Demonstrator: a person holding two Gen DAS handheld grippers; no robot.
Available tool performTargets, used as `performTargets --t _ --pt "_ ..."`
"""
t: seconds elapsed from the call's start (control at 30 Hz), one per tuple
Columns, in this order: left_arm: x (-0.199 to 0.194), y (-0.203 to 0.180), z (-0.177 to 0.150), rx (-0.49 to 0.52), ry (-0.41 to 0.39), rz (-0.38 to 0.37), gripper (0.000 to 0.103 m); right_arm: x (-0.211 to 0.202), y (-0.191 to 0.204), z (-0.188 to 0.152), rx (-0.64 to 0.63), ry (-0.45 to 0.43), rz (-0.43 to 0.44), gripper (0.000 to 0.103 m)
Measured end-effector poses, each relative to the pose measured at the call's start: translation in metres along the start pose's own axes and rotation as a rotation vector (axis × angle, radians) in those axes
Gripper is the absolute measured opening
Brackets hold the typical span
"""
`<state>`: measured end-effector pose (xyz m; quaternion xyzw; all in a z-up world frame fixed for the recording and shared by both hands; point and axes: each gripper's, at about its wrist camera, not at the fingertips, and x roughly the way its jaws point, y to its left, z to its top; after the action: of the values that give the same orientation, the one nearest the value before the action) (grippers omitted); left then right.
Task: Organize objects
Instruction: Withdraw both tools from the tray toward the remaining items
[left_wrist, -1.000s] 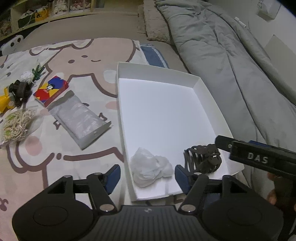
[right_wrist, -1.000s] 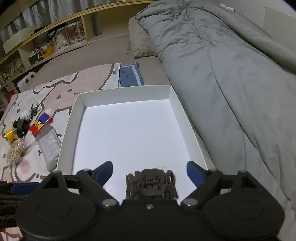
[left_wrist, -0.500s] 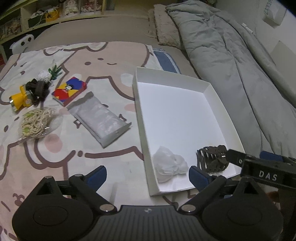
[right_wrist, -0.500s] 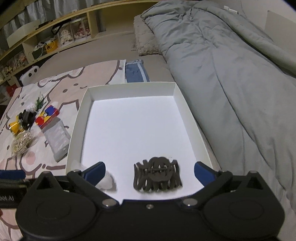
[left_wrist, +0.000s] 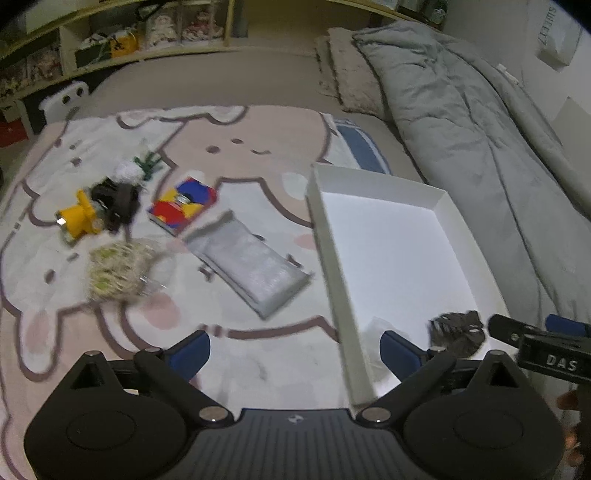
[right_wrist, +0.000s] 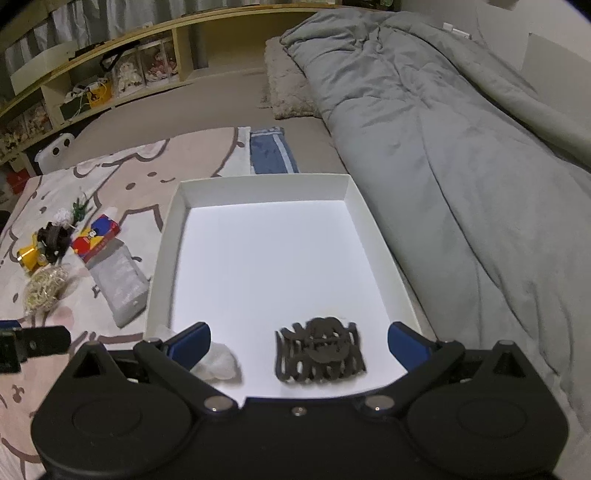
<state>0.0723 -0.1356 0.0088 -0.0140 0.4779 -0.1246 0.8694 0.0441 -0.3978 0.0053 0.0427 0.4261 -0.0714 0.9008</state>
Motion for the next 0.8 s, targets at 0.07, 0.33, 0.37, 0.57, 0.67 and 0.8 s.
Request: performTargets --t 0.07,0.33,0.37,0.57,0.67,0.8 --pt "-0.002 0.013 0.004 0.003 -0.012 0.031 0.098 0.0 0.006 0.002 -0.004 -0.001 0.008 0.103" --pt "-0.008 0.071 0.015 -0.026 -0.03 0.138 0.098 0.003 0.039 0.014 -0.036 -0.016 0.059 0.103" --pt "-0.01 0.077 0.015 -0.028 -0.033 0.147 0.098 0.004 0.043 0.015 -0.04 -0.017 0.065 0.103" --pt "-0.018 0.111 0.021 -0.054 -0.05 0.186 0.099 0.009 0.074 0.024 -0.063 -0.031 0.112 0.103" --pt "-0.021 0.126 0.022 -0.067 -0.063 0.195 0.099 0.013 0.09 0.027 -0.087 -0.034 0.123 0.103" --pt "-0.022 0.146 0.022 -0.082 -0.084 0.216 0.099 0.017 0.109 0.031 -0.108 -0.045 0.159 0.103"
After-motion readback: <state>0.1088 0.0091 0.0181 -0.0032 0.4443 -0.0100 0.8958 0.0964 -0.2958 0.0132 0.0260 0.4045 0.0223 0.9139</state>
